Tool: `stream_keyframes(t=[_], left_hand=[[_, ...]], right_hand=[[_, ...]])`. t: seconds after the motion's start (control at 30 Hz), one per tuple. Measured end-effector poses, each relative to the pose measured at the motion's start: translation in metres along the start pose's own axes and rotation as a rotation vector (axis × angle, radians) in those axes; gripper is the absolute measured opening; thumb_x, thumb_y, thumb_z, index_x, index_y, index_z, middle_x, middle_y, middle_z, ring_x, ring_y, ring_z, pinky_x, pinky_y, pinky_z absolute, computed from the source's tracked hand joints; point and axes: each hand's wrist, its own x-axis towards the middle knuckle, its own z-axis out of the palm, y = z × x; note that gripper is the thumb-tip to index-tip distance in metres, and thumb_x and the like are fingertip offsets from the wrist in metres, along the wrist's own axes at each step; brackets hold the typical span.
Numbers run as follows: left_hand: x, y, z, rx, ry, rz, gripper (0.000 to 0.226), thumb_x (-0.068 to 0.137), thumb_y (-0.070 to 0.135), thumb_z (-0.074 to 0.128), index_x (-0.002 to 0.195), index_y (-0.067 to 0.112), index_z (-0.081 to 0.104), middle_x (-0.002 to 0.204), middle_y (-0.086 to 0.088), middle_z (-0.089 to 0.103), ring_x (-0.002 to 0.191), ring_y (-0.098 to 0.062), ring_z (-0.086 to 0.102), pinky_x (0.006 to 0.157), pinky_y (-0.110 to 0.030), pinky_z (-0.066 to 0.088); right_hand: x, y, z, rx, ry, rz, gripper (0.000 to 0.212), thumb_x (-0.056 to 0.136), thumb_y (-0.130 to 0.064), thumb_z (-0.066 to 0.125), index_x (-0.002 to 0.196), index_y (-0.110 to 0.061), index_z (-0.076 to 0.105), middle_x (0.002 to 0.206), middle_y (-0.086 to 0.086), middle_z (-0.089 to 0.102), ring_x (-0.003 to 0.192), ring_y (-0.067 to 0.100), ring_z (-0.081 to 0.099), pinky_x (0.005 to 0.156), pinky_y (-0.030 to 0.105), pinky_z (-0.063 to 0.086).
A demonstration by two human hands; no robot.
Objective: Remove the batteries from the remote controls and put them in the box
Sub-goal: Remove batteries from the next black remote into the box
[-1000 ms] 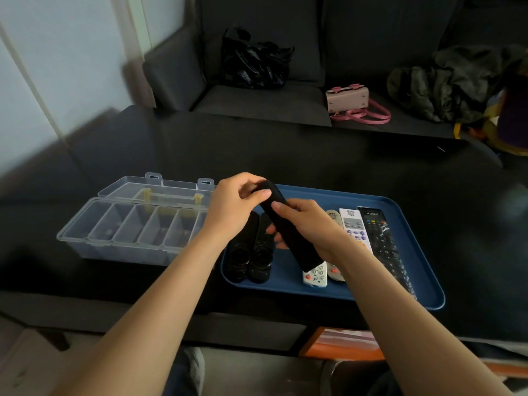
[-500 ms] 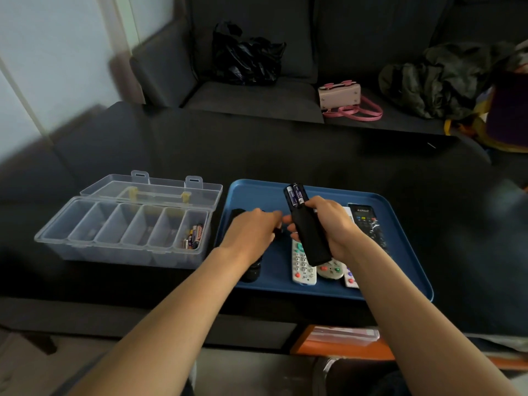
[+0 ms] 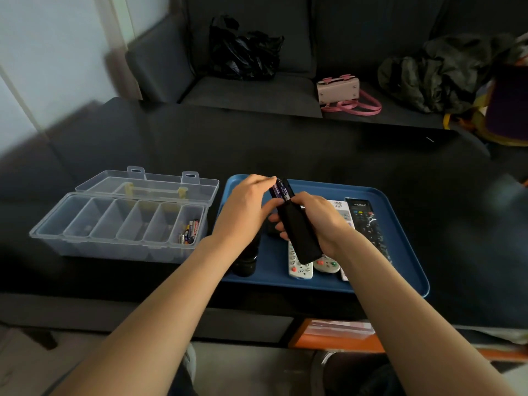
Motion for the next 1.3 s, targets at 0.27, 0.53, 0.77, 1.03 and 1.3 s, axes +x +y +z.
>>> stream_keyframes(t=[0.27,0.53,0.77,1.03,1.3], left_hand=[[-0.003,0.0,-0.009,0.17,-0.081,0.099,0.043,0.09,0.019,0.058,0.128,-0.001,0.052,0.122,-0.016,0.058,0.11,-0.026,0.056,0.09,-0.029,0.044],[-0.003,-0.002,-0.009,0.131,-0.089,0.089,0.037,0.089,0.017,0.059,0.122,0.0,0.058,0.121,-0.015,0.058,0.11,-0.025,0.056,0.091,-0.027,0.042],[0.001,-0.008,-0.017,-0.184,0.025,-0.137,0.032,0.073,0.016,0.076,0.102,0.006,0.068,0.104,-0.007,0.068,0.095,-0.015,0.063,0.087,-0.023,0.049],[0.005,-0.013,-0.015,-0.301,0.032,-0.317,0.011,0.083,0.015,0.067,0.09,0.006,0.066,0.089,-0.004,0.066,0.081,-0.011,0.061,0.07,-0.008,0.043],[0.005,-0.015,-0.015,-0.489,-0.013,-0.466,0.013,0.078,0.023,0.073,0.078,0.016,0.062,0.081,0.0,0.065,0.081,-0.012,0.062,0.075,-0.022,0.048]], right_hand=[[-0.002,0.001,0.012,-0.128,0.043,-0.119,0.03,0.099,-0.014,0.034,0.088,0.001,0.058,0.076,0.018,0.062,0.054,0.019,0.055,0.047,0.026,0.047],[-0.001,0.004,0.015,-0.155,0.036,-0.143,0.03,0.099,-0.014,0.033,0.088,-0.003,0.058,0.074,0.016,0.061,0.054,0.019,0.054,0.048,0.028,0.046],[0.001,0.005,0.018,-0.152,0.029,-0.153,0.029,0.1,-0.019,0.035,0.095,-0.006,0.06,0.077,0.017,0.065,0.054,0.019,0.055,0.049,0.029,0.047],[0.004,0.009,0.023,-0.259,0.045,-0.187,0.026,0.102,-0.023,0.036,0.092,-0.01,0.056,0.08,0.018,0.068,0.054,0.019,0.056,0.046,0.028,0.048],[0.005,0.011,0.024,-0.326,0.05,-0.198,0.027,0.103,-0.023,0.035,0.098,-0.009,0.057,0.077,0.016,0.067,0.055,0.019,0.058,0.047,0.029,0.049]])
